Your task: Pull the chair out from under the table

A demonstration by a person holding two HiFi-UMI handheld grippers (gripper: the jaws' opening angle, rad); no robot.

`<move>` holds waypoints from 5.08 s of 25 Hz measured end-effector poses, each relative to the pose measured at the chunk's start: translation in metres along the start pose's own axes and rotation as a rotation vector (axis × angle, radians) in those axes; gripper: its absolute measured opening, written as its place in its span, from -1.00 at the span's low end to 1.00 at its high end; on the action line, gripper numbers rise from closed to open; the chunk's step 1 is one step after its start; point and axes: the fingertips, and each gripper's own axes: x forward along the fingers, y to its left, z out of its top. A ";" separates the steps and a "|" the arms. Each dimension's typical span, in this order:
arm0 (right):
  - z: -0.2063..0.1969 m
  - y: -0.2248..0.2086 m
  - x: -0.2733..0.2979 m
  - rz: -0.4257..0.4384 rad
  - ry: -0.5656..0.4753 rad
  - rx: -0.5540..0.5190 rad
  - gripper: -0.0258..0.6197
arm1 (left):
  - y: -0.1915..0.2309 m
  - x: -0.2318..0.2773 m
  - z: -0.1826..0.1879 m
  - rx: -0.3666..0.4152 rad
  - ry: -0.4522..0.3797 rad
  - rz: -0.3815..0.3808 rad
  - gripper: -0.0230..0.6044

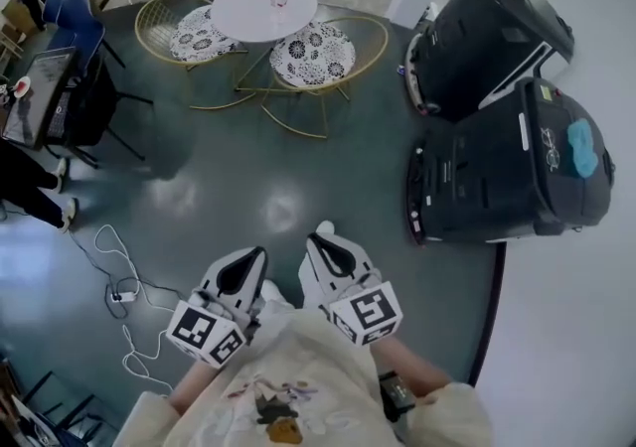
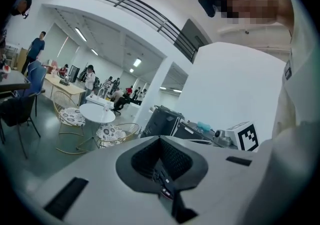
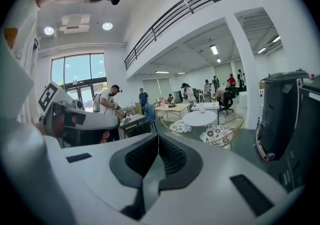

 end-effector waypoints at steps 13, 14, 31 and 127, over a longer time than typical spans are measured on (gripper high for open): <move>0.079 -0.193 0.018 0.021 -0.100 -0.042 -0.89 | -0.021 0.192 0.066 0.095 0.008 -0.001 -0.92; 0.079 -0.207 0.020 0.022 -0.098 -0.043 -0.89 | -0.019 0.203 0.067 0.087 0.002 0.016 -0.92; 0.089 -0.321 0.095 -0.018 -0.043 0.051 -0.89 | 0.052 0.325 0.100 -0.014 0.077 0.044 -0.92; -0.120 -0.703 0.410 0.858 0.949 -1.570 -0.72 | 0.345 0.644 0.025 -0.281 0.296 0.197 -0.92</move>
